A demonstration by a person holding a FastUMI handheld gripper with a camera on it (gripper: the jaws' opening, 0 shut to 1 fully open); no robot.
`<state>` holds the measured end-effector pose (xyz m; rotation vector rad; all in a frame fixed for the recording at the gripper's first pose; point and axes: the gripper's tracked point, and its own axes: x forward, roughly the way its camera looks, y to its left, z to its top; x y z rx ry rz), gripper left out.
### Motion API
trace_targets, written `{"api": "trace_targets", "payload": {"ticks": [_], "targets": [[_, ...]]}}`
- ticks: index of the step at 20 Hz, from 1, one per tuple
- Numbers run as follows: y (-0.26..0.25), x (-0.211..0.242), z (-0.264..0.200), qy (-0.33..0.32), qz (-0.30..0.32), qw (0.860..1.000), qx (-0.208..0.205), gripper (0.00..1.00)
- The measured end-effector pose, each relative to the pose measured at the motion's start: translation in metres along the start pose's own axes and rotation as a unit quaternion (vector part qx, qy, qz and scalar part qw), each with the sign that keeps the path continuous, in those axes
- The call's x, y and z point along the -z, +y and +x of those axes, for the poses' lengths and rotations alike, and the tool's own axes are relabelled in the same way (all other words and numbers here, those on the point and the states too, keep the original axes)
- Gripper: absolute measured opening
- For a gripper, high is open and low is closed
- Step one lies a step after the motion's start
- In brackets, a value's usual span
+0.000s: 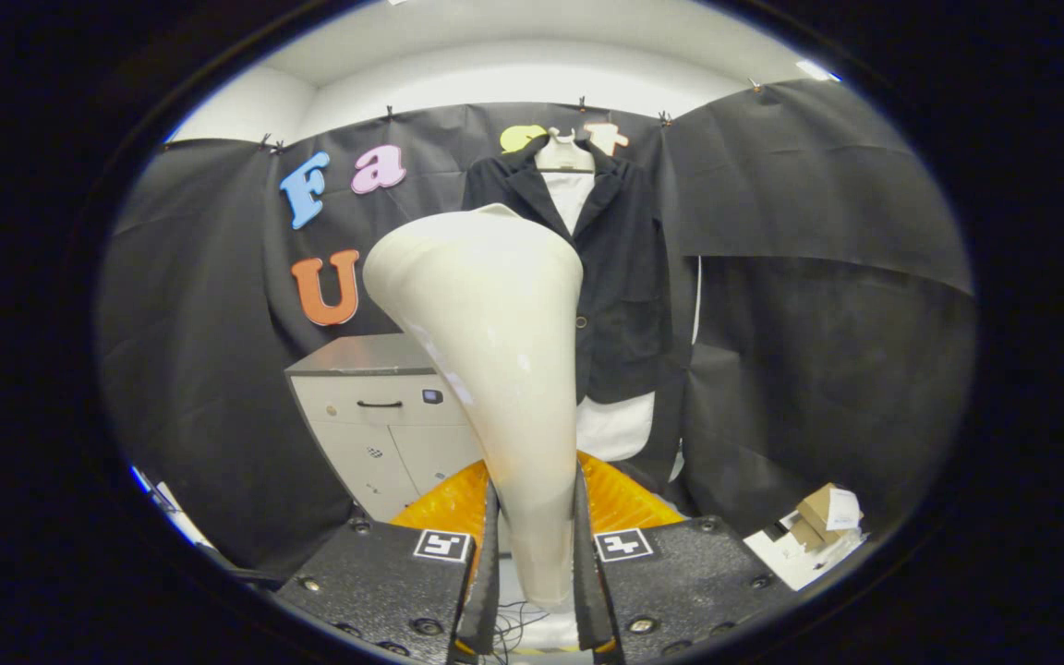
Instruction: Iron the clothes twice with a garment steamer, once on the left side and once on the right side.
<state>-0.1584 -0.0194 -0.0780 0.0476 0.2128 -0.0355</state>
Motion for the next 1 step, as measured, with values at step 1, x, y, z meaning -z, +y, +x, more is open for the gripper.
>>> {"api": "trace_targets", "payload": {"ticks": [1], "targets": [[0.0001,-0.0007,-0.0011,0.0,0.0,1.0,-0.002,0.36]]}}
